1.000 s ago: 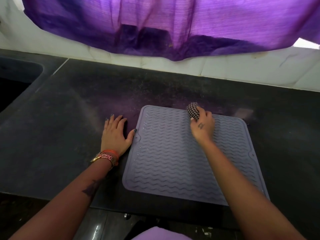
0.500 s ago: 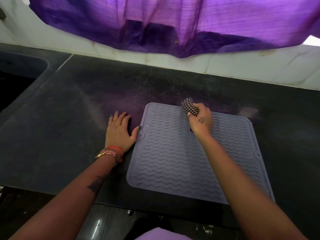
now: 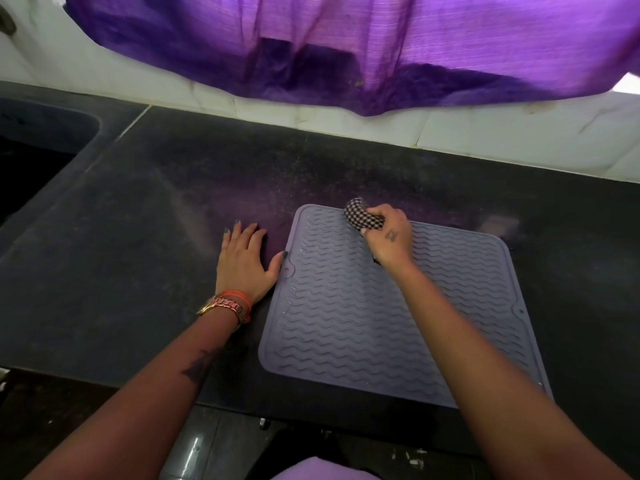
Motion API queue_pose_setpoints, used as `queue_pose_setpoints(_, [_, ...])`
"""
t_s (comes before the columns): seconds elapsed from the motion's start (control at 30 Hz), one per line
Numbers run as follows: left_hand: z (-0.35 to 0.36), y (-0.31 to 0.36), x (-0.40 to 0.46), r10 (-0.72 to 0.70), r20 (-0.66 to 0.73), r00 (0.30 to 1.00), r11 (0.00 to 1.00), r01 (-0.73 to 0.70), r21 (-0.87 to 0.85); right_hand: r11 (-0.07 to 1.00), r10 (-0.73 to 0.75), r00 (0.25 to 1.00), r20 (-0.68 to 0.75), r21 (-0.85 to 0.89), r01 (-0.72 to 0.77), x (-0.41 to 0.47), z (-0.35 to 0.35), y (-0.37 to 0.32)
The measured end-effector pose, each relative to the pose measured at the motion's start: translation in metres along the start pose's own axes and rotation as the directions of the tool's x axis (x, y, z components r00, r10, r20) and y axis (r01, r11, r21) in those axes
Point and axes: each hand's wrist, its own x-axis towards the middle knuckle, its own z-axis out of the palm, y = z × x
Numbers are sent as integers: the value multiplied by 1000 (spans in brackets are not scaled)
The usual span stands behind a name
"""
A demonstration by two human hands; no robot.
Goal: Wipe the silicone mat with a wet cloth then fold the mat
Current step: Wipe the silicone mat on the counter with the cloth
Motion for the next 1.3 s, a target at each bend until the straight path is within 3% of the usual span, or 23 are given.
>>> queue_pose_setpoints(0.07, [1, -1, 0, 1, 2, 1000, 1000, -1, -6, 982, -8, 998, -67, -188, -5, -10, 12, -1])
queue_pose_setpoints(0.17, [2, -1, 2, -1, 10, 1000, 1000, 1, 2, 920, -126, 992, -5, -376, 115, -27, 35, -12])
queue_pose_setpoints(0.27, [2, -2, 2, 2, 13, 1000, 1000, -2, 6, 938, -179, 979, 99, -282, 200, -22, 37, -18])
queue_pose_setpoints(0.33, [2, -2, 1, 5, 12, 1000, 1000, -5, 3, 972, -172, 962, 212, -122, 200, -11, 28, -18])
queue_pose_setpoints(0.43, [2, -2, 2, 7, 16, 1000, 1000, -7, 2, 950, 22, 967, 253, 297, -99, 3, 11, -15])
queue_pose_setpoints(0.47, [2, -3, 2, 9, 18, 1000, 1000, -9, 3, 941, 75, 975, 208, 310, -139, 4, 9, -13])
queue_pose_setpoints(0.57, [2, -3, 2, 16, 20, 1000, 1000, -16, 3, 984, 20, 994, 103, -177, -1, -3, 23, -12])
queue_pose_setpoints(0.63, [2, -3, 2, 21, 14, 1000, 1000, -21, -2, 943, -83, 991, 105, -314, 112, -14, 38, -18])
queue_pose_setpoints(0.77, [2, -2, 1, 25, 13, 1000, 999, -25, -20, 990, -70, 962, 265, -99, 99, -7, 42, -34])
queue_pose_setpoints(0.87, [2, -3, 1, 28, 18, 999, 999, -27, -28, 986, 56, 963, 264, 138, -95, 4, 28, -36])
queue_pose_setpoints(0.97, [3, -4, 1, 28, 13, 1000, 999, -27, -45, 992, 70, 996, 62, -106, -63, -2, 30, -29])
queue_pose_setpoints(1.07, [4, -5, 1, 32, -2, 999, 998, -32, -58, 954, 38, 997, 63, -299, -17, -14, 42, -32])
queue_pose_setpoints(1.17, [5, -5, 2, 37, -7, 999, 997, -37, -66, 965, 10, 988, 151, -259, 30, -15, 48, -42])
queue_pose_setpoints(1.23, [5, -5, 2, 36, -2, 999, 997, -36, -68, 990, -29, 971, 238, -130, 61, -11, 42, -46])
queue_pose_setpoints(1.3, [4, -5, 2, 35, 0, 999, 997, -35, -74, 999, -31, 975, 219, -4, 33, -5, 32, -44])
